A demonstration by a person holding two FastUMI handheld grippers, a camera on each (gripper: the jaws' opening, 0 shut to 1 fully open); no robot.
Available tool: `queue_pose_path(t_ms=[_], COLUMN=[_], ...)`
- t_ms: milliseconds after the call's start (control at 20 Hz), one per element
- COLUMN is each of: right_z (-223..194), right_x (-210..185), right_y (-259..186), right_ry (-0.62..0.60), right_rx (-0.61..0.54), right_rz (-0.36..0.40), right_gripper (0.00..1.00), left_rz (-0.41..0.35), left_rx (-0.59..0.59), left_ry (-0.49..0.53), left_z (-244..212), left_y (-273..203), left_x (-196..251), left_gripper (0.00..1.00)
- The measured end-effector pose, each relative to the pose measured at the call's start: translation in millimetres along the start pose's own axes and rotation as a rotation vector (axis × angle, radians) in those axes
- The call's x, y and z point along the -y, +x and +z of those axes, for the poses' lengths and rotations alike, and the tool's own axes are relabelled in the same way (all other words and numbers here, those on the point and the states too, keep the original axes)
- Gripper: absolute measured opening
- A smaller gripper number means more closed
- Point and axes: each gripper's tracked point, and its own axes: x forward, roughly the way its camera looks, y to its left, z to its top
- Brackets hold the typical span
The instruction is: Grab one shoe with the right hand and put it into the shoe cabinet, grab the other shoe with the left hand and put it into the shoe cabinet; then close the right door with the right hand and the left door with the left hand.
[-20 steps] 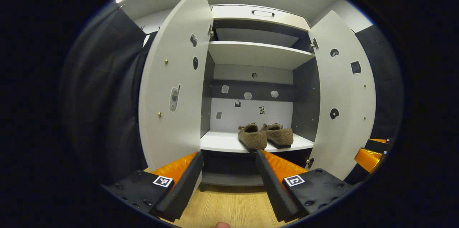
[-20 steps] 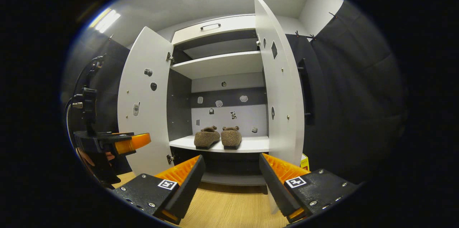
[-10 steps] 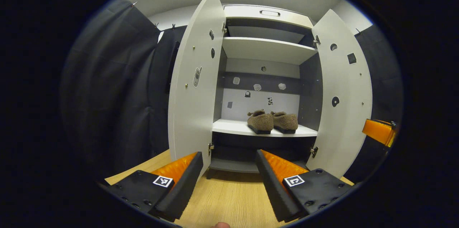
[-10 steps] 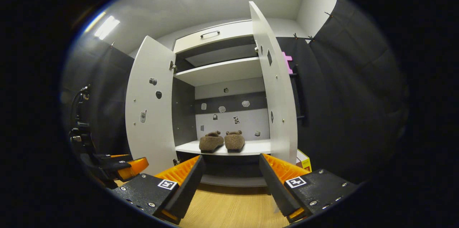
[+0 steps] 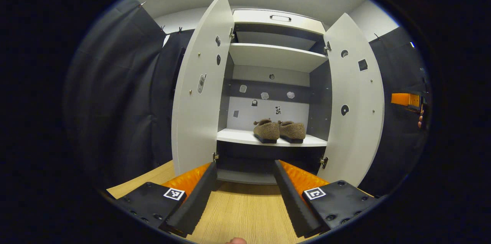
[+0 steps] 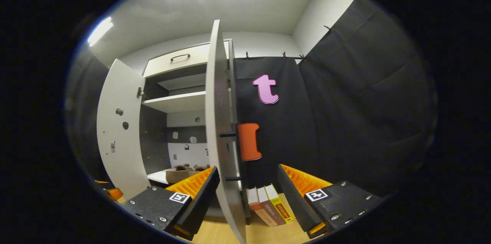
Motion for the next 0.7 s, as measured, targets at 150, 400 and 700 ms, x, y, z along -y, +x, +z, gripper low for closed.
queue_pose_path(t_ms=[150, 400, 700], right_z=[10.7, 16.8, 14.8], right_x=[18.2, 11.5, 0.6], right_y=[28.4, 52.5, 51.1], right_ry=[-0.058, -0.122, -0.099], right_rx=[0.008, 0.010, -0.011], right_rz=[-0.040, -0.039, -0.046], right_gripper=[0.92, 0.91, 0.89], left_rz=[0.006, 0.040, 0.048], left_rx=[0.013, 0.011, 0.022], left_ry=[0.006, -0.003, -0.010], left_z=[1.5, 8.2, 10.9], left_y=[-2.8, -3.3, 0.4], left_x=[-3.9, -12.9, -19.6], left_gripper=[0.94, 0.97, 0.96])
